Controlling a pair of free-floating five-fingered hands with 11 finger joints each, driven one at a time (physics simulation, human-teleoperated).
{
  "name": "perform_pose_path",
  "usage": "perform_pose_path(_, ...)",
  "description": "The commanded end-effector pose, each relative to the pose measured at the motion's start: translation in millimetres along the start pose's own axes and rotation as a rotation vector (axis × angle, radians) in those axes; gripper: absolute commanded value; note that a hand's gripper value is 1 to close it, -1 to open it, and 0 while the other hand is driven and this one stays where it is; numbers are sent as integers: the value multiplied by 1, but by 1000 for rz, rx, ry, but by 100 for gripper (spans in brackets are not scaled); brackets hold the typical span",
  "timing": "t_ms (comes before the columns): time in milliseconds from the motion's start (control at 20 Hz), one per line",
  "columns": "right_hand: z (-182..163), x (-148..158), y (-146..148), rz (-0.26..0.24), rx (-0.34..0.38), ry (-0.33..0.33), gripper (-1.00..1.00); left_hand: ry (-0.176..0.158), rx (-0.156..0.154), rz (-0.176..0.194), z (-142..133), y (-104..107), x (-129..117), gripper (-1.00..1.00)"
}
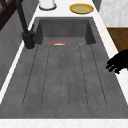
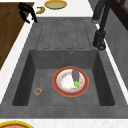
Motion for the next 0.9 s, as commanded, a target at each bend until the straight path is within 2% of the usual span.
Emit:
perform_pose_path(0, -24, -3, 16, 40, -9, -75, 100, 0, 0, 0, 0, 0, 0, 0)
perform_pose_path(450, -99, -12, 60, 29, -5, -95, 100, 0, 0, 0, 0, 0, 0, 0)
perform_pose_path(650, -136, -17, 78, 5, -19, -100, 100, 0, 0, 0, 0, 0, 0, 0)
perform_pose_path(850, -182, -6, 91, 7, -3, -67, 100, 0, 0, 0, 0, 0, 0, 0)
